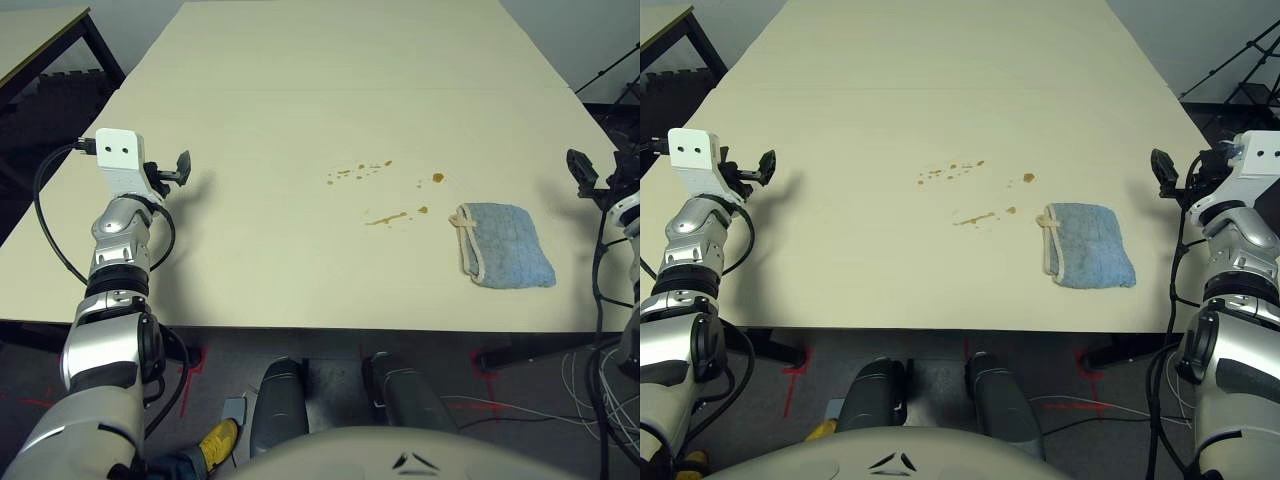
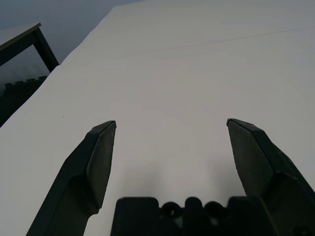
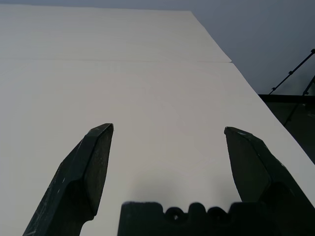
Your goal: Wipe the water off the table with a rag.
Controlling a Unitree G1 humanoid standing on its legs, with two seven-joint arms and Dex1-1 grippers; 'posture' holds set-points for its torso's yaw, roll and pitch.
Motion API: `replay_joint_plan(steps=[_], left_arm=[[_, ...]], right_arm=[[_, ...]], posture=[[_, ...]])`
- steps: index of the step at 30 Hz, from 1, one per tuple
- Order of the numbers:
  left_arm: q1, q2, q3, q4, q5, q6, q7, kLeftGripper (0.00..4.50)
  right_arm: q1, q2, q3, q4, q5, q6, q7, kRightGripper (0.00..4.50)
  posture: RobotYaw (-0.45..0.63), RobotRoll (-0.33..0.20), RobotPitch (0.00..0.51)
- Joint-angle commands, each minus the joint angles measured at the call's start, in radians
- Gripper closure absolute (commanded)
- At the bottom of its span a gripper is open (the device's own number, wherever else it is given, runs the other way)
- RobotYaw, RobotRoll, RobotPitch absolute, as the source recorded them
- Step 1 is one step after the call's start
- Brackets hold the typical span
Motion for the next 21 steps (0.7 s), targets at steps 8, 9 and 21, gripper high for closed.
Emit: replay_joint_plan(steps=[8,9,21], left_arm=[[-0.036,-0.023,-0.017,0.019,0.013,-0.002,-0.013,0.00],[-0.042,-0.024,-0.017,0.022,0.013,-0.002,-0.012,0.00],[-0.002,-0.037,-0.039,-0.141,-0.116,0.080,-0.486,0.00]], right_arm=[[0.034,-0.009,-0.013,-0.002,0.011,-0.012,0.004,0.02],[0.039,-0.009,-0.014,-0.004,0.012,-0.012,0.003,0.02],[0.031,-0.019,-0.010,-0.004,0.010,-0.006,-0.003,0.02]], posture=[[-0.15,0.000,0.105],[-0.15,0.000,0.105],[-0.16,0.000,0.085]])
